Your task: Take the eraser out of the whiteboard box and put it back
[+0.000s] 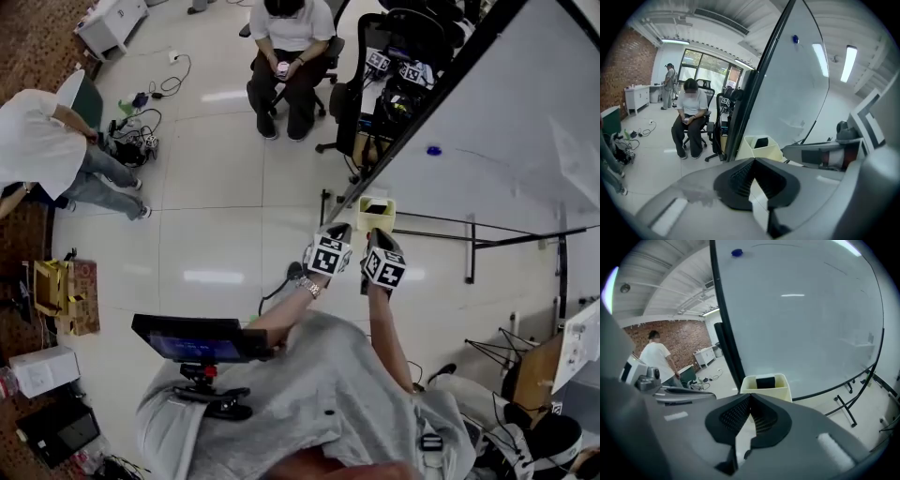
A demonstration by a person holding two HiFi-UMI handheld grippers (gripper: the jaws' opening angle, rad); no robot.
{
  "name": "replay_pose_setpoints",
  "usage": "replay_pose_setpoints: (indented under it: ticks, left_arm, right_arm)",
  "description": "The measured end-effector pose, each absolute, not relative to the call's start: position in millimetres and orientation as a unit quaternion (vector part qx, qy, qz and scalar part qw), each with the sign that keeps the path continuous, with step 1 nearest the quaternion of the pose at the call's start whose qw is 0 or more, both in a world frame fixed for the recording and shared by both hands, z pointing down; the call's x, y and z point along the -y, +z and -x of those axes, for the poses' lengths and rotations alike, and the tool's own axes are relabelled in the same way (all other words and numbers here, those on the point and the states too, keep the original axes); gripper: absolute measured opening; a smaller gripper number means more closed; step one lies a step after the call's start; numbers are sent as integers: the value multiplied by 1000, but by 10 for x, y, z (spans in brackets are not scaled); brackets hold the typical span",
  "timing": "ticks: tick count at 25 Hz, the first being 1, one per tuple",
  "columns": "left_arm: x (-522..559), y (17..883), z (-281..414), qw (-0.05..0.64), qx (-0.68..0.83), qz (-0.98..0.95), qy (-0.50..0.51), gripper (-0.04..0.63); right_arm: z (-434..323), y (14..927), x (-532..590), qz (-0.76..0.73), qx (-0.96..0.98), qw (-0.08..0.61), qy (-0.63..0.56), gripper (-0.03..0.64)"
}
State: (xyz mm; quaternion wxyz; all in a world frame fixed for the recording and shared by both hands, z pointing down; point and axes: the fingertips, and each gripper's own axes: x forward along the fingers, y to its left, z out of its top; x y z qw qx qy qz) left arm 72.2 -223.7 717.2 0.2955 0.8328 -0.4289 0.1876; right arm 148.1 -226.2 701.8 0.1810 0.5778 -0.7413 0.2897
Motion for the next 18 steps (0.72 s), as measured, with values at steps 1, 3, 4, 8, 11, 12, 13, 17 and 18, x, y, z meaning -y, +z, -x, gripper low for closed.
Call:
replay_pose_setpoints:
  ticks: [1, 3, 4, 8, 11, 12, 13, 17, 18]
  left_arm:
    - [2180, 7148, -662, 291, 445, -827, 185, 6]
    - [1949, 7155, -659, 289, 466, -816, 182, 6]
    - [1775, 7182, -736, 291, 469, -814, 182, 6]
    - [948, 7400, -1024, 304, 463, -806, 207, 6]
    - [635, 7395, -987, 303, 472, -799, 217, 6]
    - [597, 7337, -970, 298, 476, -799, 216, 6]
    - [577, 7271, -958, 293, 480, -799, 213, 6]
    - [531, 7116, -934, 281, 485, -801, 210, 6]
    - [516, 7107, -923, 281, 484, -801, 211, 6]
  right_arm:
    - [-1388, 7001, 2202, -564, 754, 178, 286, 3]
    - [-1293, 6960, 1966, -542, 773, 169, 283, 3]
    - [-1307, 6944, 1795, -536, 778, 166, 283, 3]
    - [-1363, 7063, 1041, -506, 788, 178, 301, 3]
    - [-1327, 7161, 723, -483, 795, 186, 316, 3]
    - [-1320, 7156, 664, -479, 797, 185, 318, 3]
    - [-1309, 7136, 622, -475, 800, 182, 319, 3]
    - [-1195, 6957, 561, -455, 820, 171, 303, 3]
    - [-1160, 6912, 558, -450, 824, 172, 296, 2]
